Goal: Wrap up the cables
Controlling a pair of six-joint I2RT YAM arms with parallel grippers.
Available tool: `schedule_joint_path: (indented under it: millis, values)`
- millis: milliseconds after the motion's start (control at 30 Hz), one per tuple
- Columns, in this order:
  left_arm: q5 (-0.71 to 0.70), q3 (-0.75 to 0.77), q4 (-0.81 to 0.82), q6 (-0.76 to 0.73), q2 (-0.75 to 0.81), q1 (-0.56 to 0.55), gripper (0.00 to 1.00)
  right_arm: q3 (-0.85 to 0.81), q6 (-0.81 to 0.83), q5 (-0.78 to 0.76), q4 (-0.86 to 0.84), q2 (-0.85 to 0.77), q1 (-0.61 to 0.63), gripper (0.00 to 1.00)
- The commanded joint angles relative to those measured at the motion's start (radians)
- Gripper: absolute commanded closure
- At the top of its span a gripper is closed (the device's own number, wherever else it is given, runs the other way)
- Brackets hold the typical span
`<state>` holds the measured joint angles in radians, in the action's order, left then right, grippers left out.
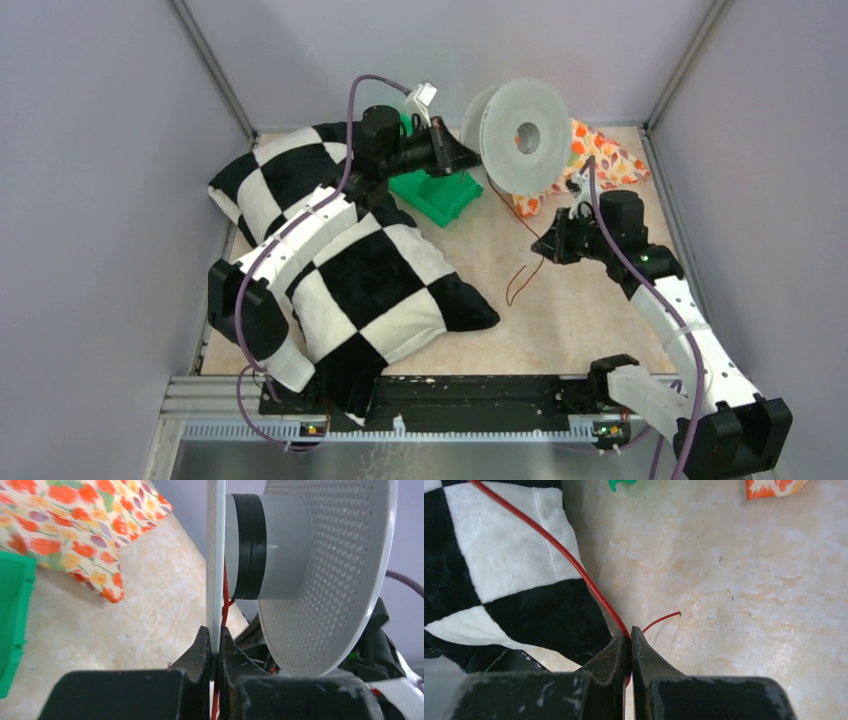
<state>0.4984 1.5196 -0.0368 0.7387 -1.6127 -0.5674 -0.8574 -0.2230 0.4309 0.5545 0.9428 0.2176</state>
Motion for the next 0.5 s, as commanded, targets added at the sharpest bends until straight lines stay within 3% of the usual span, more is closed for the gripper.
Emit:
schedule_joint_path:
  millis: [0,167,467]
  values:
    - [0.164,-0.020,0.130,0.011,0.077,-0.001,1.00,-0.007,0.034,-0.027,-0.071,-0.015,-0.041,1.00]
    - [0.257,-0.049,0.095,-0.055,0.123,0.006,1.00,-0.013,0.039,-0.025,-0.105,-0.018,-0.110,1.00]
    - [0.325,-0.113,-0.091,-0.304,0.224,0.012,1.00,-0.038,0.031,-0.069,-0.111,-0.044,-0.212,1.00]
